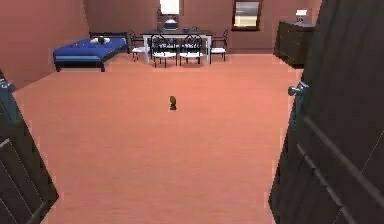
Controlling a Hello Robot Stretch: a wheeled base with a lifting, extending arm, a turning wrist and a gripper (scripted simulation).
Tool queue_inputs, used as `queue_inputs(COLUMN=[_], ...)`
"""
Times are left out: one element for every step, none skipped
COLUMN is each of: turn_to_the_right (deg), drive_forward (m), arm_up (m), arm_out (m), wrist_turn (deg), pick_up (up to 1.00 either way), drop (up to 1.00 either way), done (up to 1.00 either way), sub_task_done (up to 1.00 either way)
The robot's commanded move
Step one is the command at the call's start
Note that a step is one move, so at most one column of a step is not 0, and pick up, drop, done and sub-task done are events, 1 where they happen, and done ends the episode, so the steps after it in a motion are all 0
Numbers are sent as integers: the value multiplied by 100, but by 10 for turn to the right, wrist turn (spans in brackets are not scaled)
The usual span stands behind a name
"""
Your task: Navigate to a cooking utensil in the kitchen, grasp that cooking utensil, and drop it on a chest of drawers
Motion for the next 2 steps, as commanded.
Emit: queue_inputs(turn_to_the_right=[0, 60], drive_forward=[100, 0], arm_up=[0, 0], arm_out=[0, 0], wrist_turn=[0, 0], pick_up=[0, 0], drop=[0, 0], done=[0, 0], sub_task_done=[0, 0])
